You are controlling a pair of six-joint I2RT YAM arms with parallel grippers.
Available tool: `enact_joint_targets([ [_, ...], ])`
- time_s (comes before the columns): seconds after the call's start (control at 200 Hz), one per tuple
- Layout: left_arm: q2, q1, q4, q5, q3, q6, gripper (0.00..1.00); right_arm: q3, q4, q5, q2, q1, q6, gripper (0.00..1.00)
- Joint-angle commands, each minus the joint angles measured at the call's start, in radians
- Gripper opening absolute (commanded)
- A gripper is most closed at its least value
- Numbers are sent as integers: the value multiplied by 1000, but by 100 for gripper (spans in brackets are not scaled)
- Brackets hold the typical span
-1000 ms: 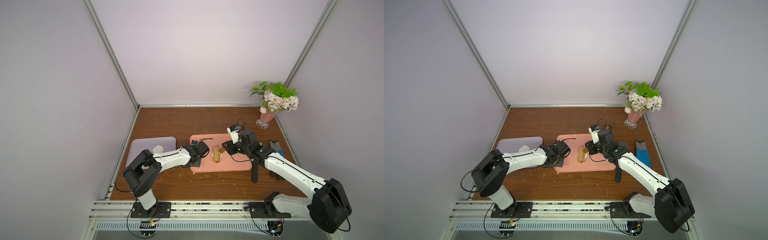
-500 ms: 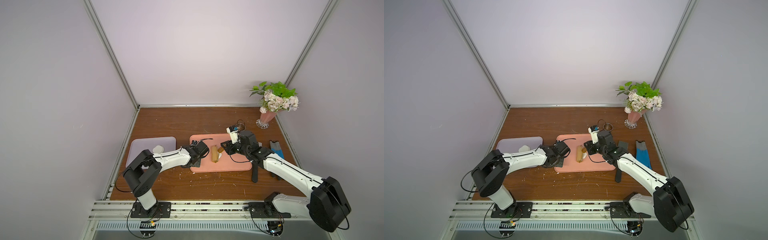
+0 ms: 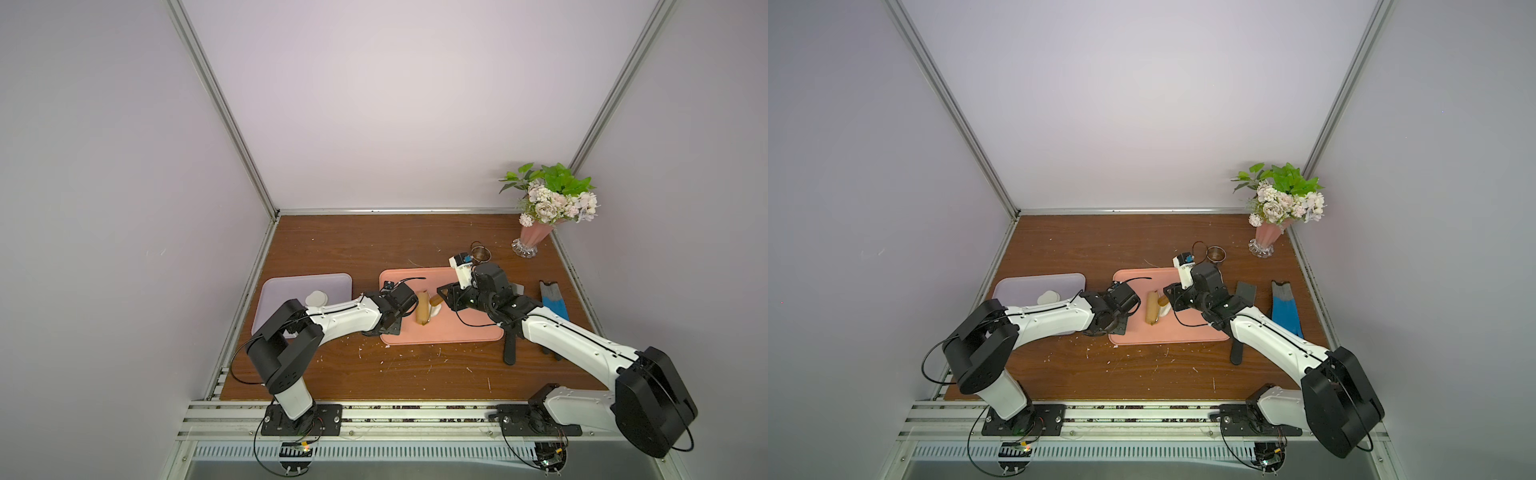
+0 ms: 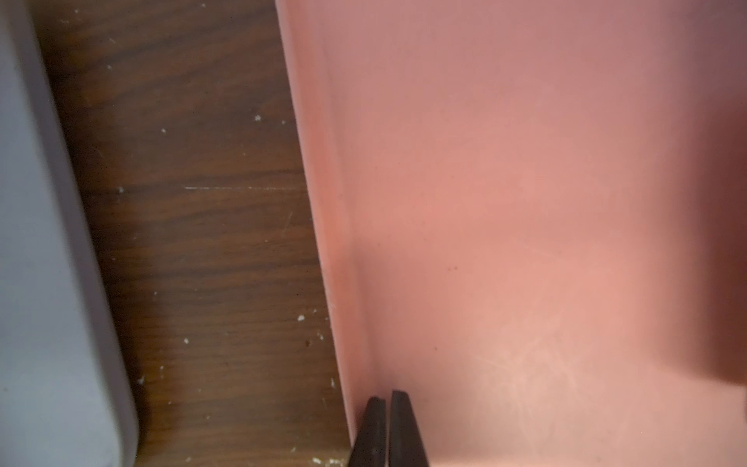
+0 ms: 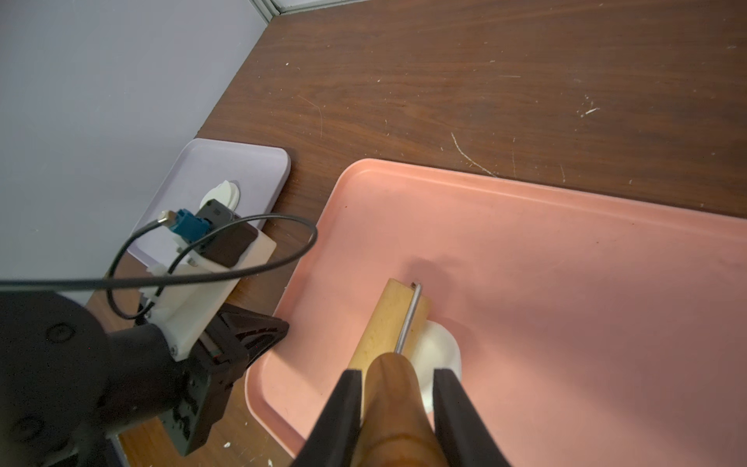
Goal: Roll out the dumpling wrappers from the dough
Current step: Flatten out the dough on the work surface.
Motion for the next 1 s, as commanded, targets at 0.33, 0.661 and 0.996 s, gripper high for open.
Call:
enact_joint_targets([
  [0.33, -1, 22, -54, -23, -21, -14, 0, 100, -36, -64, -23, 7, 20, 0],
  [0.661, 0, 28, -54, -24, -22, -17, 0, 189, -137, -6, -99, -6, -44, 0],
  [0.996, 6, 28, -54, -18, -18, -14, 0, 42, -205, 209, -67, -6, -124, 0],
])
